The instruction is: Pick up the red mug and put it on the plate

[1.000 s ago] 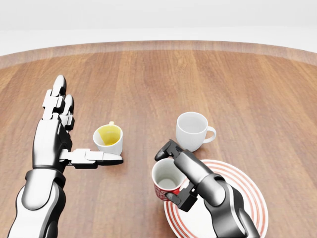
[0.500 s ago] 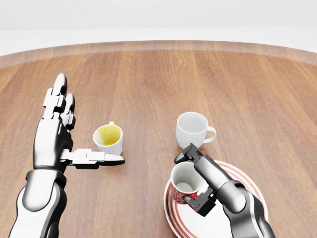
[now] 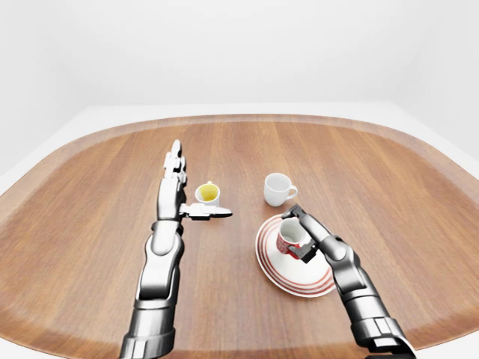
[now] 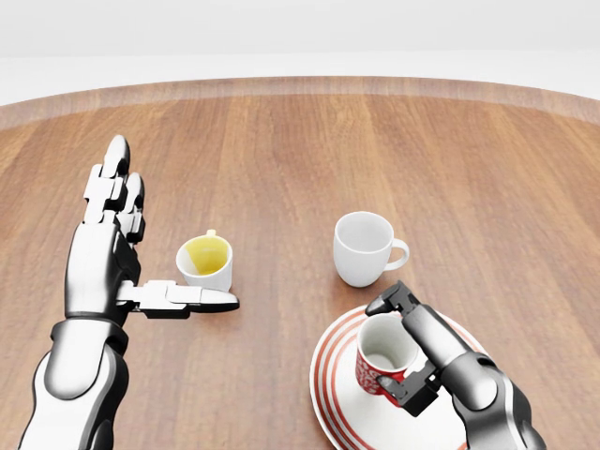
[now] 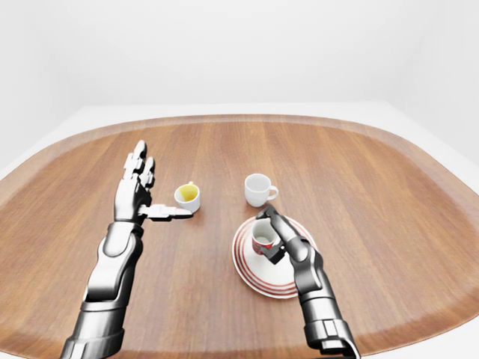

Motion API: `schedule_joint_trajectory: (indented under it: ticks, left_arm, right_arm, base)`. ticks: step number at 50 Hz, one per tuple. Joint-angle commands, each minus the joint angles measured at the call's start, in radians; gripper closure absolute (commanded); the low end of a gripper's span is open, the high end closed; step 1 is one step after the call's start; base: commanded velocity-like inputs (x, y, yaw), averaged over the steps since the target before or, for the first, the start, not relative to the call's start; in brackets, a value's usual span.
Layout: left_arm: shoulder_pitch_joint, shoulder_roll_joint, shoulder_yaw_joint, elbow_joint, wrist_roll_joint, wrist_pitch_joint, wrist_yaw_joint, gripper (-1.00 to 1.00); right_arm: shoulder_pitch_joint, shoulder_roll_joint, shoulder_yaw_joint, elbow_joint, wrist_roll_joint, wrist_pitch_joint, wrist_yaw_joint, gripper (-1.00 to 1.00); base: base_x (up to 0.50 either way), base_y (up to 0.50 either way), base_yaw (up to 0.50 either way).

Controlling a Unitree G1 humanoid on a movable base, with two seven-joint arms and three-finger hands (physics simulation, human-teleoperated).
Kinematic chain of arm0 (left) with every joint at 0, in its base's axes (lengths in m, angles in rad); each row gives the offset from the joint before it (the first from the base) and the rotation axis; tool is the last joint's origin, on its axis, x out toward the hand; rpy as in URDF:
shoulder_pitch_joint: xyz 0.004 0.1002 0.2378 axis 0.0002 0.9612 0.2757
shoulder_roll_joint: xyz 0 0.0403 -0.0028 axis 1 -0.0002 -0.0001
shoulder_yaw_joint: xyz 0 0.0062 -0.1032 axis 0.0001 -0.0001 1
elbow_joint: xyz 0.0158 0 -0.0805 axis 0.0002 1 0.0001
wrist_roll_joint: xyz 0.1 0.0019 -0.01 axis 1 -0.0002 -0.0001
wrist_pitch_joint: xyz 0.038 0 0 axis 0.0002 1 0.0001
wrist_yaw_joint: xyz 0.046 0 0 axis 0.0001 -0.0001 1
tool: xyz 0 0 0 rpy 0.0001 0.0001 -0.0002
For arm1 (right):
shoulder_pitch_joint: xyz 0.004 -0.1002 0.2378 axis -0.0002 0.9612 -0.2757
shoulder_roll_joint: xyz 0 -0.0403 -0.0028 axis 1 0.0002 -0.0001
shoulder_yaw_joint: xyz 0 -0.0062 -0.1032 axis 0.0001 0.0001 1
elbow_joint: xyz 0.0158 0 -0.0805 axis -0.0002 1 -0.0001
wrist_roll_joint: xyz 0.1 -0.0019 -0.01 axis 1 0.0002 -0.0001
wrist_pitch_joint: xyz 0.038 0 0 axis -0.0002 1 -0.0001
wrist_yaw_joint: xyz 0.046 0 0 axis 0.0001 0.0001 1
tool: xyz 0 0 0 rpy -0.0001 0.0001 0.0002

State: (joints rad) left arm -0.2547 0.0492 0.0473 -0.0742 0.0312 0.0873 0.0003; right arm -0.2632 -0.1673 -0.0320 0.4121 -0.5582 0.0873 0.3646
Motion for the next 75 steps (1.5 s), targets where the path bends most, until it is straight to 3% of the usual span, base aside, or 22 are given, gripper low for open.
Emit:
schedule_joint_trajectory:
  ticks: [1, 33, 51, 52, 53, 75]
  left_arm:
    - [0.001, -0.001, 0.000, -0.002, -0.002, 0.000, -0.004, -1.00]
    - [0.020, -0.005, -0.006, -0.030, 0.002, 0.000, -0.008, -1.00]
    - [0.021, -0.007, -0.009, -0.047, 0.007, 0.000, -0.009, -1.00]
    - [0.021, -0.008, -0.010, -0.047, 0.007, 0.000, -0.009, -1.00]
    - [0.021, -0.008, -0.010, -0.047, 0.008, 0.000, -0.008, -1.00]
    - [0.019, -0.008, -0.009, -0.054, 0.007, 0.000, -0.011, -1.00]
  right_arm:
    - [-0.011, -0.021, -0.018, 0.046, 0.000, 0.000, -0.024, 1.00]
    - [-0.050, -0.054, -0.033, 0.213, 0.041, 0.000, -0.090, 1.00]
    - [-0.050, -0.056, -0.030, 0.203, 0.039, 0.000, -0.089, 1.00]
    - [-0.049, -0.056, -0.031, 0.204, 0.039, 0.000, -0.090, -0.25]
    - [-0.049, -0.056, -0.030, 0.205, 0.038, 0.000, -0.091, -1.00]
    - [-0.059, -0.049, -0.025, 0.197, 0.030, 0.000, -0.089, -1.00]
  base:
    - [0.00, 0.00, 0.00]
    - [0.00, 0.00, 0.00]
    - [0.00, 0.00, 0.00]
    - [0.00, 0.00, 0.00]
    - [0.00, 0.00, 0.00]
    - [0.00, 0.00, 0.00]
